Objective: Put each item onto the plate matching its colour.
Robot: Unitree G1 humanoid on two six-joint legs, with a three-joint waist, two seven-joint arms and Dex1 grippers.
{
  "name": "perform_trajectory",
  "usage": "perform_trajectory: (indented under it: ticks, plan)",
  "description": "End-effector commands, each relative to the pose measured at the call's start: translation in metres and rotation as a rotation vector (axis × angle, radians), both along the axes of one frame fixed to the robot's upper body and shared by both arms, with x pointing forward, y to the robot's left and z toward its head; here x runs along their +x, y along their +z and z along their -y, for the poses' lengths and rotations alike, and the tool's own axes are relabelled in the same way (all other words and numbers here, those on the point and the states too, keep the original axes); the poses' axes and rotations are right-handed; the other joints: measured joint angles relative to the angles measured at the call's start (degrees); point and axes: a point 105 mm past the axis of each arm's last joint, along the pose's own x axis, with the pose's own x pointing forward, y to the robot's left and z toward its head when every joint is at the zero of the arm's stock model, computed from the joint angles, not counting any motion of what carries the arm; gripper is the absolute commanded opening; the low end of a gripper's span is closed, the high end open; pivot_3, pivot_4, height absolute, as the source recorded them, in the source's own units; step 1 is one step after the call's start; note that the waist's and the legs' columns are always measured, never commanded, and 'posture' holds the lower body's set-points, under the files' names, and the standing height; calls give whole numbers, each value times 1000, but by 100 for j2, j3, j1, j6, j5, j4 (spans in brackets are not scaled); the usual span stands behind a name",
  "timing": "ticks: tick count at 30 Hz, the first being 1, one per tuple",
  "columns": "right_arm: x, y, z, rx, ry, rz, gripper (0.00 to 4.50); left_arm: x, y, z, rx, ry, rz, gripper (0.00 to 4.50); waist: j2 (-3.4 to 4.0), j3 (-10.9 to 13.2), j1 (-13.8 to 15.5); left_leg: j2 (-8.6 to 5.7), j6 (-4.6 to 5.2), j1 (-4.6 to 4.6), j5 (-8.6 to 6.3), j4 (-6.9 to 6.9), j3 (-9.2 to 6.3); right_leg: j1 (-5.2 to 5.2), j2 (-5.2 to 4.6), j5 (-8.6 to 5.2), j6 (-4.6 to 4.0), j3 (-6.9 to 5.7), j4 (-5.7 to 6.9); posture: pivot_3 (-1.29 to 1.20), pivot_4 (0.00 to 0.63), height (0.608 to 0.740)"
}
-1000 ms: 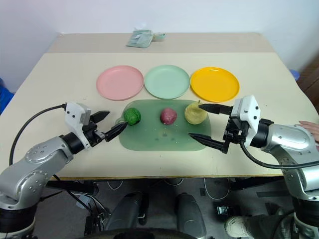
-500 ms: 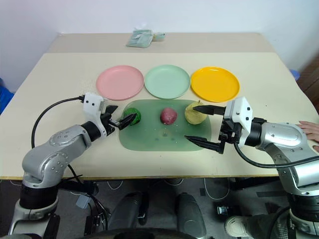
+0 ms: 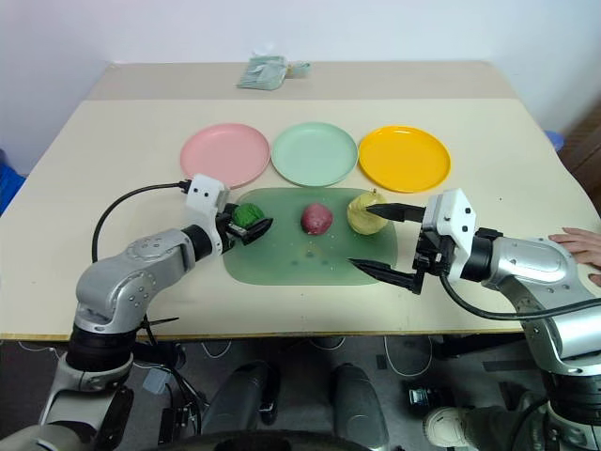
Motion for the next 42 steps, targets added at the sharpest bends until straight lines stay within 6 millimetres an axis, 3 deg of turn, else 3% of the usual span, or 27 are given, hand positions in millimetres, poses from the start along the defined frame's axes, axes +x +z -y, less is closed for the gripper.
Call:
perform_trajectory:
  ticks: [1,4,8,16,19,22,27,35,39,42]
  plan:
    - [-4,12,0,-6,-4,73,4492,2,4,3,7,-8,14,4245,0,0,1,0,0,0,0,0,0,0,-1,0,0,0,0,0,150,740]
    - [-4,12,1,-5,-13,76,4500,5,4,1,23,4,20,3286,0,0,1,0,0,0,0,1,0,0,0,0,0,0,0,0,150,740]
    - [-4,12,1,-4,-19,78,4500,8,9,-2,27,23,43,3286,0,0,7,0,0,0,0,2,0,1,-1,0,0,0,0,0,150,740]
    - [-2,13,0,5,-44,96,4500,31,49,1,-6,34,159,3286,-1,0,6,-1,0,-1,0,3,0,1,1,0,0,0,0,0,150,740]
    - [1,15,1,16,-66,107,4500,50,61,1,-16,59,187,3286,-1,1,12,-1,0,-1,0,3,0,0,2,1,1,0,0,0,150,740]
    - [12,18,3,25,-116,139,4500,87,69,10,-4,96,218,3286,-3,2,13,-3,0,-2,0,10,-2,3,7,4,7,-6,1,0,150,740]
    - [34,25,9,41,-223,224,4500,132,67,35,6,119,238,3286,-7,4,26,-8,12,-13,-7,30,2,4,9,14,26,-7,-3,0,150,740]
    - [44,27,12,35,-249,249,4500,141,49,65,27,76,214,3286,-9,5,-5,-12,26,-46,-15,39,15,-35,3,16,36,-4,2,0,150,740]
    - [42,31,9,35,-252,259,4500,139,50,74,7,55,213,4457,-9,5,-2,-10,26,-58,-15,55,13,-42,5,20,42,-5,11,0,150,740]
    - [39,33,7,36,-255,260,4500,139,58,77,-43,33,236,4457,-9,5,0,-11,26,-65,-15,64,12,-42,4,25,50,-4,10,0,150,740]
